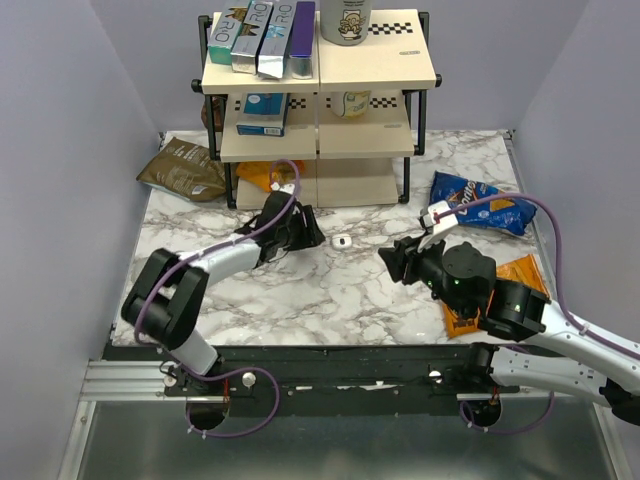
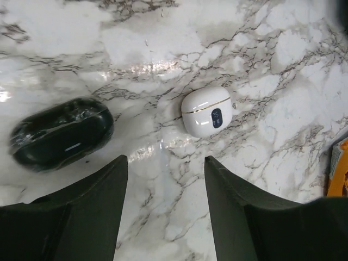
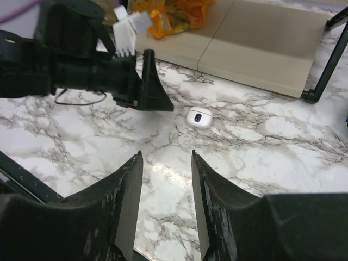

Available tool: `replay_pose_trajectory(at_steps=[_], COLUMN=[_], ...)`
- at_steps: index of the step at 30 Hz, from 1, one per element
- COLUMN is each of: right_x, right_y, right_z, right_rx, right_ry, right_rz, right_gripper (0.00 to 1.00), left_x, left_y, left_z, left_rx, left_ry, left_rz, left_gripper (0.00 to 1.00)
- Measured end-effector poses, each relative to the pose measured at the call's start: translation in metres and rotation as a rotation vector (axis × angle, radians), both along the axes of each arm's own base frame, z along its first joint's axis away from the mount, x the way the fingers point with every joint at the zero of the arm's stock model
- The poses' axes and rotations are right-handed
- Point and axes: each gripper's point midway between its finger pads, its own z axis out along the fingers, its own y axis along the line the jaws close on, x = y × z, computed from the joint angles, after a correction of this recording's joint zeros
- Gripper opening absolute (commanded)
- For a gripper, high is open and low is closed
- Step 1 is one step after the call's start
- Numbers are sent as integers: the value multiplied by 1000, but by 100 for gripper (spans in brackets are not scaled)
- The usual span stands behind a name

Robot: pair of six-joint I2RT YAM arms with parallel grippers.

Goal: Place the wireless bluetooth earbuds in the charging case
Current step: Place the charging case at the center of the board, then reset both arms

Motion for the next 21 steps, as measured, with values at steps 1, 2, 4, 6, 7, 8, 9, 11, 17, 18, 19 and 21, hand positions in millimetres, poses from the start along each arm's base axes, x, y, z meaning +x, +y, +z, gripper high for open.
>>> replay_pose_trajectory(at_steps=[1, 2, 4, 6, 7, 8, 9, 11, 17, 18, 19, 21], right_x=[0, 0, 0, 2, 3, 5, 7, 12, 18, 19, 19, 19], right_y=[0, 0, 0, 0, 0, 0, 0, -1, 4, 5, 6, 7], right_z=[-1, -2, -6, -14, -19, -24, -30, -45, -75, -77, -80, -85], right_rx=[-1, -3, -12, -25, -31, -40, -52, -83, -159, -166, -173, -183], right_ry=[1, 2, 6, 11, 16, 21, 25, 41, 83, 88, 94, 104], right_rz=[0, -1, -3, -12, -18, -30, -43, -81, -114, -115, -116, -118], right_gripper=[50, 50, 52, 58, 59, 64, 66, 70, 71, 71, 71, 72], left_x=[0, -1, -3, -6, -8, -9, -11, -16, -34, -38, -40, -45], left_y=[5, 11, 18, 25, 30, 36, 43, 58, 96, 102, 105, 110], left_z=[9, 23, 46, 77, 94, 106, 117, 125, 105, 105, 108, 124], left_rx=[10, 23, 38, 40, 37, 31, 25, 23, 149, 165, 168, 141], left_ry=[-17, -49, -102, -179, -219, -247, -273, -267, -155, -152, -156, -203], left_rz=[7, 16, 32, 63, 90, 122, 165, 258, 402, 416, 423, 426], left_gripper=[67, 67, 71, 75, 98, 99, 99, 99, 99, 99, 98, 98])
